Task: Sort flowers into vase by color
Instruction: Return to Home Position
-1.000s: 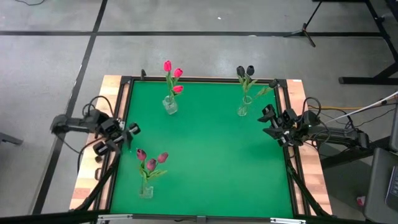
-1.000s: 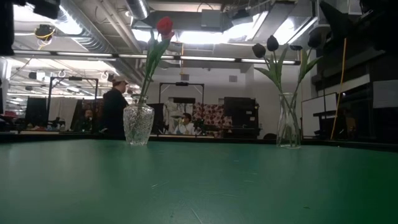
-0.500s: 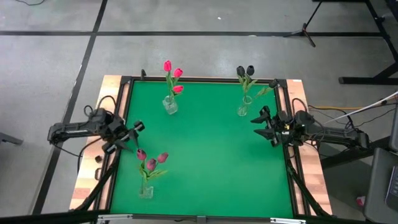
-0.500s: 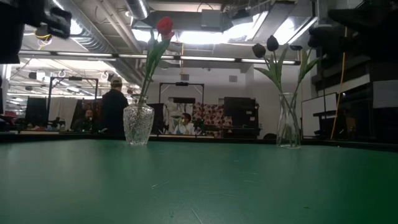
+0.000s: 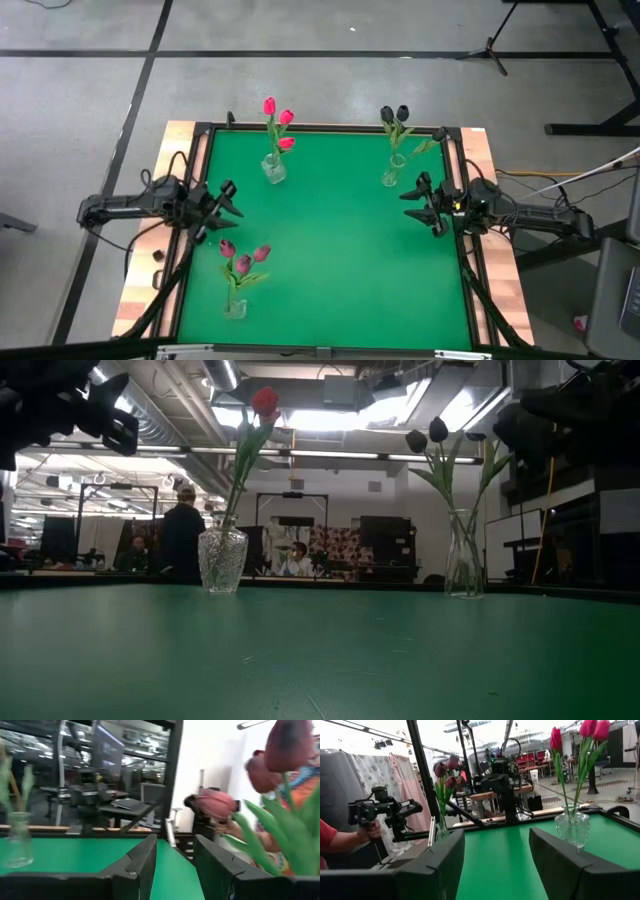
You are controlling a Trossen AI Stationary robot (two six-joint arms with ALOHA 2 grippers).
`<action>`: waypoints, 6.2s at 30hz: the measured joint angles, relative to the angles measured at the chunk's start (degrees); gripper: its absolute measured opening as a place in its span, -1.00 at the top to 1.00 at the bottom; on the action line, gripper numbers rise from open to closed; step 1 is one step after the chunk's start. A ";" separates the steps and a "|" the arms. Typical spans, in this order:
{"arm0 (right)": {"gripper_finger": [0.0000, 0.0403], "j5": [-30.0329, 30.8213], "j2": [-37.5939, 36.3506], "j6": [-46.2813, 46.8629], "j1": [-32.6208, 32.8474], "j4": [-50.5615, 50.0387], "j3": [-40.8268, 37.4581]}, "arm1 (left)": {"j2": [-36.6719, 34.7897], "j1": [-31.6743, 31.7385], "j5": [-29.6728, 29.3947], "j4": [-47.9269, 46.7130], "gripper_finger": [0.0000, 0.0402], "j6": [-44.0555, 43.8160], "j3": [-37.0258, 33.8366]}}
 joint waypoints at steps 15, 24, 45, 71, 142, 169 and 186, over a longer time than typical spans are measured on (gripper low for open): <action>-0.10 1.05 -0.02 -0.60 0.02 1.98 -0.11 | 0.00 -6.66 -3.23 -0.43 0.37 3.66 0.04; -0.10 1.03 -0.02 -5.71 0.02 1.41 -0.13 | 0.00 -6.66 -3.50 -2.72 0.37 6.89 0.04; -0.10 1.01 0.00 -2.72 0.00 -6.02 -0.15 | 0.02 -6.66 -8.15 -4.62 0.37 7.44 0.04; -0.10 0.98 -0.02 -2.54 0.00 -16.83 -0.15 | 0.02 -6.66 -8.04 -4.62 0.37 7.29 0.04; -0.10 0.98 -0.01 -2.56 0.02 -16.78 -0.16 | 0.04 -6.68 -5.25 -0.49 0.37 7.70 0.01; -0.10 0.98 0.00 -2.56 0.00 -16.78 -0.15 | 0.04 -6.66 -5.27 -0.49 0.37 7.68 0.01; -0.10 0.98 -0.01 -2.57 0.02 -16.77 -0.17 | 0.04 -6.66 -5.27 -0.49 0.37 7.70 0.01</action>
